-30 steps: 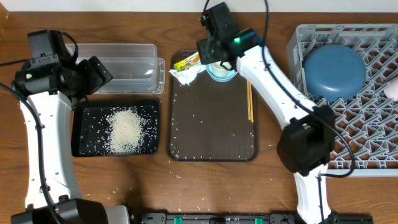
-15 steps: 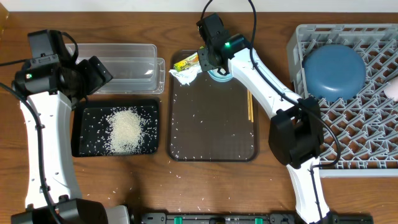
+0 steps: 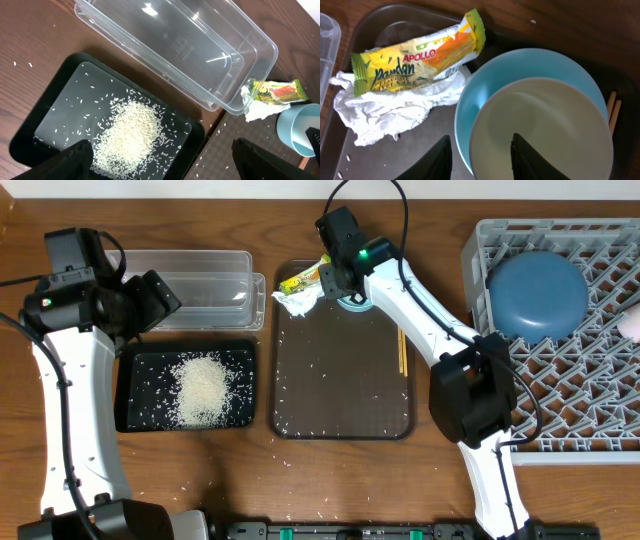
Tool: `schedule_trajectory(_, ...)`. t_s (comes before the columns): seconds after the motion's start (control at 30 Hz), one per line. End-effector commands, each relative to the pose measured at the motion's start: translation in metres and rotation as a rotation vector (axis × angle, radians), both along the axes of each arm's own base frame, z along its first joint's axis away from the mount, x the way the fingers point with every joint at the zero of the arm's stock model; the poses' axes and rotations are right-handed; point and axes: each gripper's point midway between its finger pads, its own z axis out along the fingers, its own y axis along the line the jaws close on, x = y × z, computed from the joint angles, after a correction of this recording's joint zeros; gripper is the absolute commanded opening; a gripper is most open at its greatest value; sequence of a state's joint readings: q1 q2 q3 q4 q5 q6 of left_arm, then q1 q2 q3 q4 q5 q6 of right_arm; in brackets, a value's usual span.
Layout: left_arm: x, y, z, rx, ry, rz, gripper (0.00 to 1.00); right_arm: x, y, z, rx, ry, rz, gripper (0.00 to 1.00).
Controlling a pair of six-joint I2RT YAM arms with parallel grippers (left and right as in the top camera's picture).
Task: Sort waste into correct bins and load items into the dishwasher rack
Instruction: 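Grasp the white cup rim with the right gripper and lift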
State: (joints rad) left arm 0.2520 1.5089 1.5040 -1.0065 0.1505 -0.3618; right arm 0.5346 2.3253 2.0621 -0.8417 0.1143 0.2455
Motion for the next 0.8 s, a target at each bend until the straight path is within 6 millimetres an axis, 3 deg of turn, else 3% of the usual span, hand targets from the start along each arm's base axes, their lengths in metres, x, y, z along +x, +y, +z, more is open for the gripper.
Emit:
schedule_trajectory(0.0, 0.003, 0.003, 0.008, 0.012, -0.018, 0.000, 0.92, -0.001, 0.002, -0.004, -0.019, 0.002, -0.006, 0.31)
schedule_trajectory(0.3, 0.003, 0.003, 0.008, 0.012, -0.018, 0.000, 0.92, -0.007, 0.009, -0.003, -0.021, 0.008, 0.009, 0.23)
schedule_trajectory(0.5, 0.003, 0.003, 0.008, 0.012, -0.018, 0.000, 0.92, -0.007, 0.009, 0.003, -0.017, 0.000, 0.009, 0.02)
schedule_trajectory(0.77, 0.003, 0.003, 0.008, 0.012, -0.018, 0.000, 0.92, -0.009, 0.010, 0.028, 0.017, -0.023, 0.016, 0.01)
